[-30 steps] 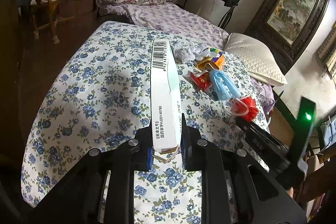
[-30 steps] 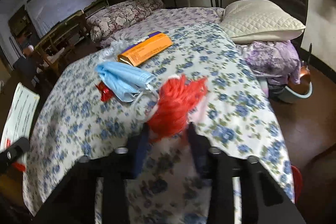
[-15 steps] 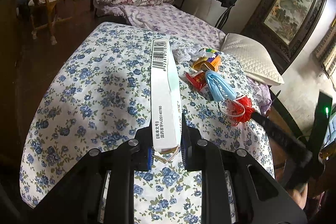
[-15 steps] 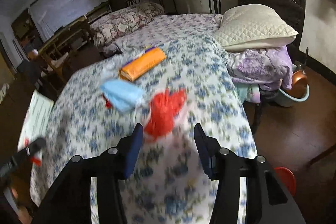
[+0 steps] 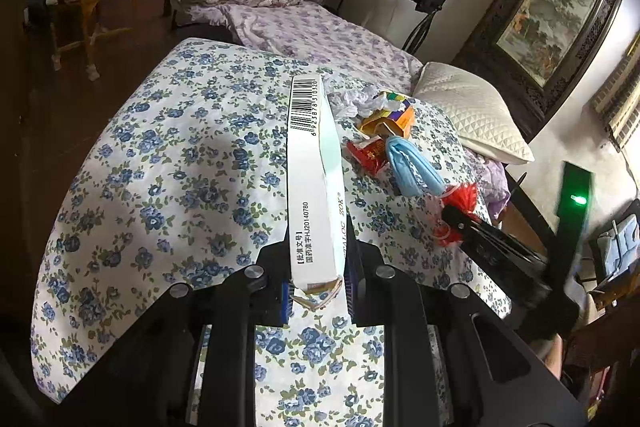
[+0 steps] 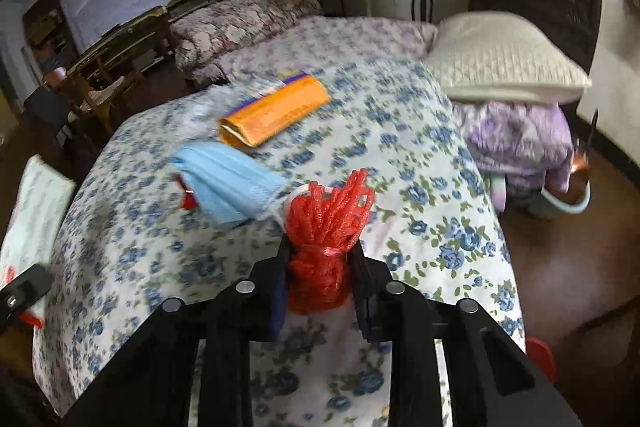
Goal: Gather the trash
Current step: 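Lift the red mesh bag with the right tool while the left tool holds the box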
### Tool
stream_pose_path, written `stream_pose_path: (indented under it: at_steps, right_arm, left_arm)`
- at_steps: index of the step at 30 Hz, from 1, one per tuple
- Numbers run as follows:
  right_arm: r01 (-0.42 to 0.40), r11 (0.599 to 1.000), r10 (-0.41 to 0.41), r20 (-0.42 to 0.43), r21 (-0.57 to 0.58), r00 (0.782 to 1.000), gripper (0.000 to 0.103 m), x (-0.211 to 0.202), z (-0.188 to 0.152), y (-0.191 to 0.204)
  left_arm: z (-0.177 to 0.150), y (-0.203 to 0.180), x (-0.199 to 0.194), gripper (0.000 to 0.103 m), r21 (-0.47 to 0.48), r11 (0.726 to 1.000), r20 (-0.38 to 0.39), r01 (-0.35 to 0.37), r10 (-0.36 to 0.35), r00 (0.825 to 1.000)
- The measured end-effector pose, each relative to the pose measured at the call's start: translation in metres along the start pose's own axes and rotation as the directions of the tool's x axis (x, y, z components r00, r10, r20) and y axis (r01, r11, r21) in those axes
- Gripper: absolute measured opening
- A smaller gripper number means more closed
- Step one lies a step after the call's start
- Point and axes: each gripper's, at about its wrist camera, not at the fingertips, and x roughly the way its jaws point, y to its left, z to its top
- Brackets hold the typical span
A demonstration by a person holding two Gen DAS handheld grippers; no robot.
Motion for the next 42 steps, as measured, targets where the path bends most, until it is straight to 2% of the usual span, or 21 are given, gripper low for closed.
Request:
stream_pose_path:
  at_steps: [6, 12, 17, 22, 24, 30, 32, 34, 35, 39, 42]
  right_arm:
    - [0.027, 0.991, -0.018, 0.072, -0.128, 0.997, 0.027, -0.065, -0.017, 0.015]
    - [-0.045, 0.989, 0.055, 0.07, -0.139, 0.996, 0.028, -0.102, -0.024, 0.021]
    - [-0.1, 0.984, 0.099, -0.018, -0.147, 0.995, 0.029, -0.088, -0.041, 0.03]
    - [-0.183, 0.967, 0.171, -0.08, -0.176, 0.982, 0.031, -0.095, -0.067, 0.054]
    - [-0.196, 0.953, 0.176, -0.105, -0.23, 0.979, 0.031, -0.091, -0.079, 0.076]
    - [-0.233, 0.937, 0.189, -0.183, -0.259, 0.965, 0.033, -0.076, -0.097, 0.104]
    - [-0.236, 0.931, 0.193, -0.173, -0.279, 0.966, 0.04, -0.089, -0.1, 0.105]
    - [-0.234, 0.924, 0.195, -0.153, -0.302, 0.969, 0.055, -0.106, -0.103, 0.106]
    - [-0.227, 0.922, 0.193, -0.137, -0.313, 0.972, 0.057, -0.115, -0.104, 0.106]
    - [-0.235, 0.923, 0.211, -0.11, -0.305, 0.971, 0.058, -0.126, -0.1, 0.106]
    - [-0.272, 0.911, 0.238, -0.146, -0.309, 0.96, 0.058, -0.113, -0.097, 0.117]
  left_arm:
    - [0.001, -0.002, -0.001, 0.021, 0.006, 1.0, 0.003, 0.006, -0.006, 1.0]
    - [-0.002, -0.008, -0.004, 0.021, 0.031, 1.0, 0.014, -0.004, 0.003, 1.0]
    - [-0.005, -0.01, -0.005, 0.021, 0.042, 0.999, 0.02, -0.021, 0.021, 1.0]
    - [-0.003, -0.005, -0.007, 0.021, 0.024, 0.999, 0.028, -0.022, 0.021, 0.999]
    - [0.0, -0.001, -0.008, 0.021, 0.012, 1.0, 0.03, -0.021, 0.02, 0.999]
    - [0.007, 0.019, -0.016, 0.021, -0.046, 0.999, 0.052, -0.025, 0.028, 0.998]
    - [0.008, 0.027, -0.018, 0.021, -0.069, 0.997, 0.055, -0.024, 0.028, 0.998]
    - [0.01, 0.033, -0.02, 0.021, -0.09, 0.996, 0.059, -0.014, 0.019, 0.998]
    - [0.011, 0.035, -0.022, 0.021, -0.101, 0.995, 0.061, -0.005, 0.011, 0.998]
    - [0.012, 0.032, -0.026, 0.021, -0.091, 0.996, 0.078, -0.005, 0.012, 0.997]
    - [0.01, 0.028, -0.029, 0.021, -0.071, 0.997, 0.086, -0.02, 0.027, 0.996]
